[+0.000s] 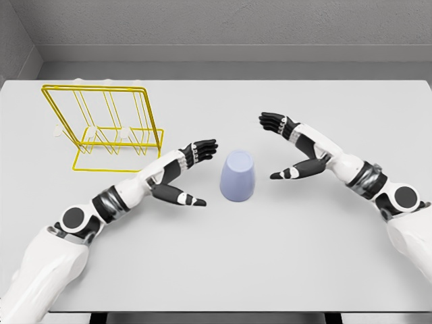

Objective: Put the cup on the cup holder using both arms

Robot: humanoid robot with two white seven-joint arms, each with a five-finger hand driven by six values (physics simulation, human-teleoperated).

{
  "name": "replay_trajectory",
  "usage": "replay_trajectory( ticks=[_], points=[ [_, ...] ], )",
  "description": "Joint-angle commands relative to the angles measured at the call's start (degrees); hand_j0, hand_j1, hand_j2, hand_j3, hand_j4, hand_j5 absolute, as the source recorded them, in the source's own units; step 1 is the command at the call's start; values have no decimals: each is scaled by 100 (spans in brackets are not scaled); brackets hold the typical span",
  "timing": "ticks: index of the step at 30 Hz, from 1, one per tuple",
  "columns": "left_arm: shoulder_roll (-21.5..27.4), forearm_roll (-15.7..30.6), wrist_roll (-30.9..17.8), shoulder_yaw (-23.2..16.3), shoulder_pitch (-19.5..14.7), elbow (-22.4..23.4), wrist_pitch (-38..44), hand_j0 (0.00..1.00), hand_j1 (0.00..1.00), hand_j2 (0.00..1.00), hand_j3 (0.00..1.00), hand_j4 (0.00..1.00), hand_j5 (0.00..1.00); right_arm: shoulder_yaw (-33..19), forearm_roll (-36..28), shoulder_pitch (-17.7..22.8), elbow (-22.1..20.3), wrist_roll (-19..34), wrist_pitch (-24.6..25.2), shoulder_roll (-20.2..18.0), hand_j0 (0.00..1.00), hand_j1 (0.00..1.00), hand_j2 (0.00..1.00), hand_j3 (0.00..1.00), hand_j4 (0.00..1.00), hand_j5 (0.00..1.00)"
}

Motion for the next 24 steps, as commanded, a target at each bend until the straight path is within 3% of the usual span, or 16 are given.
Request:
replay_trajectory(
  ticks=[1, 4, 11, 16, 18, 19, 21, 22, 24],
  points=[
    [-220, 23, 0, 44, 0, 221, 1, 100, 100, 100, 100, 100, 100, -11, -40, 0, 15, 0, -5, -35, 100, 100, 100, 100, 100, 100],
    [-325, -161, 0, 44, -114, 282, 1, 100, 100, 100, 100, 100, 100, -73, -40, -149, 15, 0, -14, -52, 100, 100, 100, 100, 100, 100],
    [-484, -276, 0, 35, -132, 414, 1, 100, 100, 100, 100, 100, 100, -20, -40, -808, -29, 0, -130, -1133, 100, 100, 100, 100, 100, 100],
    [-475, -284, 0, 35, -202, 511, 1, 100, 100, 100, 100, 100, 100, 305, 30, -1178, -46, 0, -130, -1151, 100, 100, 100, 100, 100, 100],
    [-466, -284, 0, 44, -202, 511, 1, 100, 100, 100, 100, 100, 100, 384, 1400, -1248, -38, 0, -130, -1195, 100, 100, 100, 100, 100, 100],
    [-466, -284, 0, 44, -202, 511, 1, 100, 100, 100, 100, 100, 100, 375, 2305, -1248, -29, -642, -130, -1291, 100, 100, 100, 100, 100, 100],
    [-457, -284, 0, 44, -211, 520, 1, 100, 100, 100, 100, 100, 100, 349, 3211, -1248, -29, -2128, -130, -1397, 100, 100, 100, 100, 100, 100],
    [-466, -284, 0, 44, -211, 564, 10, 100, 100, 100, 100, 100, 100, 340, 3809, -1318, -20, -2524, -130, -1414, 100, 100, 100, 100, 100, 100],
    [-475, -284, 0, 44, -220, 581, 10, 100, 100, 100, 100, 100, 100, 288, 4038, -1397, -20, -2630, -130, -1450, 100, 100, 100, 100, 100, 100]
  ],
)
